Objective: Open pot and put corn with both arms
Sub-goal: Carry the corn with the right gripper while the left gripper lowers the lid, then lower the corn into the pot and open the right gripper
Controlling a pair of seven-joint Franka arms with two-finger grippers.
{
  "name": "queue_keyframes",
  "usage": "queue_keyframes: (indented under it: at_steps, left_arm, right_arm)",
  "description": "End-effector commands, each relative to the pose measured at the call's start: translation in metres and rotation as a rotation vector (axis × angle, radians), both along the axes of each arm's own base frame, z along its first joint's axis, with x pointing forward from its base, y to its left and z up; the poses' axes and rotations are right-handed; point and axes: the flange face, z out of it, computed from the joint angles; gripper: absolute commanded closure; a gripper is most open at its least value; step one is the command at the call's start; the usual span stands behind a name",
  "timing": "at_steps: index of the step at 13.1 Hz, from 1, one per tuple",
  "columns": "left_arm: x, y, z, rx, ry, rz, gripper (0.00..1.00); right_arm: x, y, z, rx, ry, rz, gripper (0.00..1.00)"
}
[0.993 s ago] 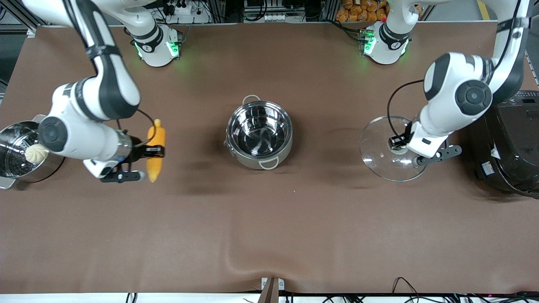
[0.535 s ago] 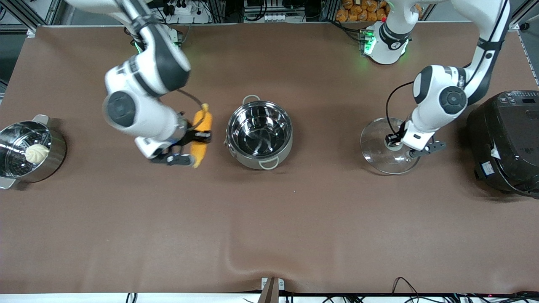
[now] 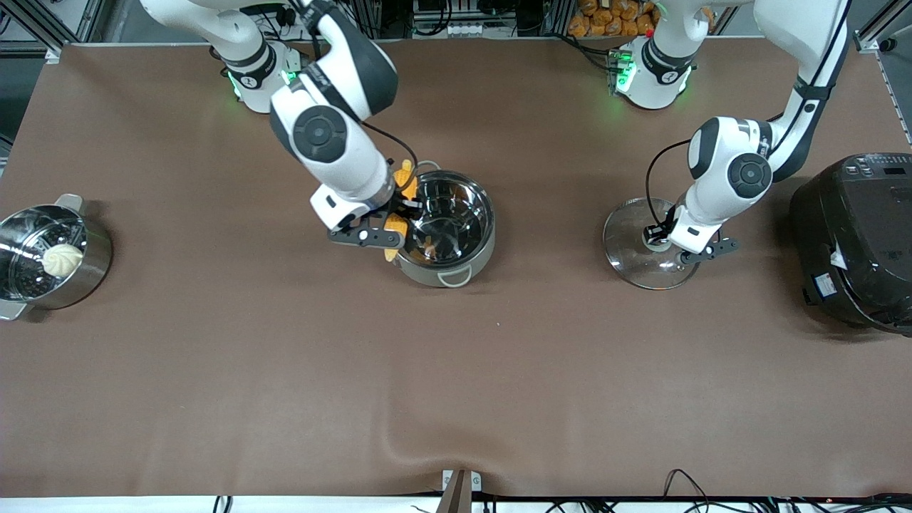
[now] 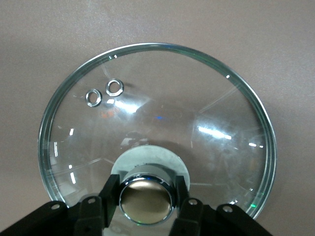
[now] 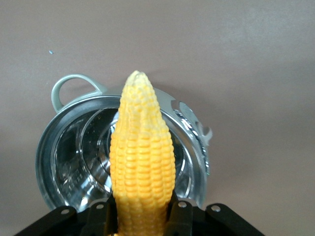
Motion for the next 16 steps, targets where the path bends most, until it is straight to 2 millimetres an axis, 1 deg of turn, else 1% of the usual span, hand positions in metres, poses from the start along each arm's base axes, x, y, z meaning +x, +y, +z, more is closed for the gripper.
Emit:
queue_keyframes:
  at_steps: [1,2,3,4,5,6,7,8,9,10,11,12,13,14,15,16]
  left_arm:
    - [0.025,0.020,0.014,-0.008,-0.059,0.037,0.00]
    - [0.034,0.023,0.034,-0.006,-0.091,0.047,0.00]
    - [0.039,0.027,0.056,-0.005,-0.091,0.076,0.00]
    - [0.042,0.035,0.083,-0.014,-0.130,0.153,0.00]
    - [0.053,0.036,0.108,-0.018,-0.166,0.175,0.00]
    - [0.061,0.037,0.126,-0.012,-0.137,0.170,0.00]
    - [0.075,0.037,0.154,-0.010,-0.123,0.167,0.00]
    - [0.084,0.034,0.178,-0.009,-0.114,0.181,0.00]
    - [0.090,0.033,0.204,-0.010,-0.143,0.169,0.00]
    - [0.093,0.035,0.226,-0.011,-0.161,0.168,0.00]
    - [0.088,0.034,0.243,-0.005,-0.140,0.155,0.00]
    - [0.088,0.033,0.262,-0.004,-0.148,0.143,0.00]
    - [0.088,0.031,0.277,-0.001,-0.142,0.137,0.00]
    - [0.087,0.028,0.296,0.001,-0.130,0.129,0.00]
    - [0.088,0.026,0.314,0.001,-0.122,0.122,0.00]
    - [0.089,0.026,0.325,0.001,-0.115,0.116,0.00]
  right_arm:
    - [-0.010,0.029,-0.026,-0.018,-0.026,-0.027,0.77]
    - [-0.011,0.034,-0.033,-0.013,-0.030,-0.025,0.77]
    - [-0.014,0.040,-0.040,-0.012,-0.031,-0.040,0.77]
    - [-0.017,0.048,-0.051,-0.023,-0.042,-0.042,0.77]
    - [-0.018,0.052,-0.058,-0.026,-0.052,-0.049,0.77]
    - [-0.021,0.056,-0.060,-0.028,-0.057,-0.041,0.76]
    - [-0.022,0.056,-0.060,-0.028,-0.057,-0.040,0.74]
    - [-0.023,0.057,-0.062,-0.030,-0.055,-0.038,0.72]
    - [-0.023,0.058,-0.066,-0.033,-0.050,-0.036,0.69]
    - [-0.024,0.059,-0.067,-0.034,-0.048,-0.036,0.62]
    - [-0.025,0.059,-0.068,-0.036,-0.047,-0.036,0.51]
    - [-0.025,0.059,-0.068,-0.036,-0.046,-0.047,0.44]
    - [-0.026,0.060,-0.068,-0.037,-0.047,-0.055,0.28]
    - [-0.027,0.061,-0.068,-0.037,-0.047,-0.055,0.16]
    - [-0.026,0.061,-0.068,-0.037,-0.047,-0.057,0.00]
    - [-0.026,0.061,-0.067,-0.036,-0.048,-0.057,0.00]
